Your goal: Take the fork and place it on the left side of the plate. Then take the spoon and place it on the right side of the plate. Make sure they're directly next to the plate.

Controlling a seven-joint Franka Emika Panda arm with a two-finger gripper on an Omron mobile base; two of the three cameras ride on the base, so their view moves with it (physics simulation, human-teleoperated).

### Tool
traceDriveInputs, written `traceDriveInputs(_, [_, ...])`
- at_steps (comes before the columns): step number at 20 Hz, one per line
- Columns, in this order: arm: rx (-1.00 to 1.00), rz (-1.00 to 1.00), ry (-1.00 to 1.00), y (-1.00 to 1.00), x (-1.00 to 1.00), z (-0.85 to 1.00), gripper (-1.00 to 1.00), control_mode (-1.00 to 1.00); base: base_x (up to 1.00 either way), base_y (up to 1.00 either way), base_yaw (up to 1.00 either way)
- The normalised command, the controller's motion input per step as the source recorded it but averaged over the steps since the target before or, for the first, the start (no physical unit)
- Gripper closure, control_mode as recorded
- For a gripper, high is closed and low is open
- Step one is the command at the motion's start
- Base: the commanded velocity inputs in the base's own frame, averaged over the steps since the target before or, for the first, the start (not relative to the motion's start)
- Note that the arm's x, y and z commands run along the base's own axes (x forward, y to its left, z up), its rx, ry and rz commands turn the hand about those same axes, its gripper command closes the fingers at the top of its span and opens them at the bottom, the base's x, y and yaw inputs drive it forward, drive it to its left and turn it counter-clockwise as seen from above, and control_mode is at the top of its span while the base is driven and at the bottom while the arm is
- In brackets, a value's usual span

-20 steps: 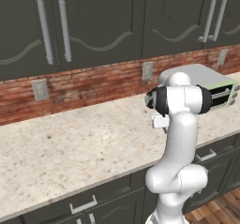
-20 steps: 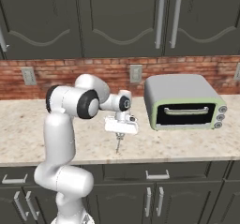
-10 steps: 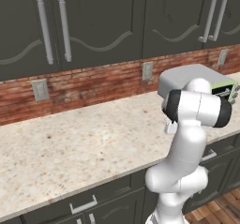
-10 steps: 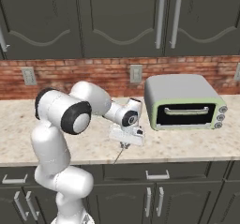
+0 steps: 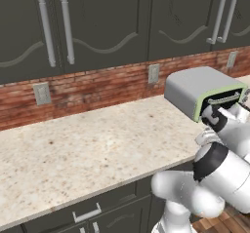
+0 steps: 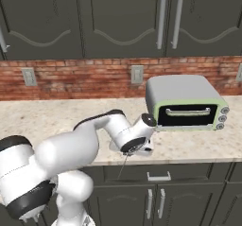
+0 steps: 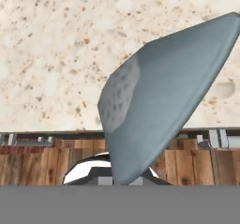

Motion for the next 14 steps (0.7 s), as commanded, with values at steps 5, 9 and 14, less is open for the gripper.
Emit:
traceDriveInputs(5, [0.07, 0.0, -0.35, -0.01, -0.97, 1.0, 1.0, -1.0, 0.0, 0.0, 0.0])
traceDriveInputs(9, [0.01, 0.0, -0.22, 0.0, -1.0, 1.0, 1.0, -1.0, 0.0, 0.0, 0.0])
traceDriveInputs(14, [-0.04, 0.0, -0.05, 0.16, -1.0, 1.0, 1.0, -1.0, 0.0, 0.0, 0.0])
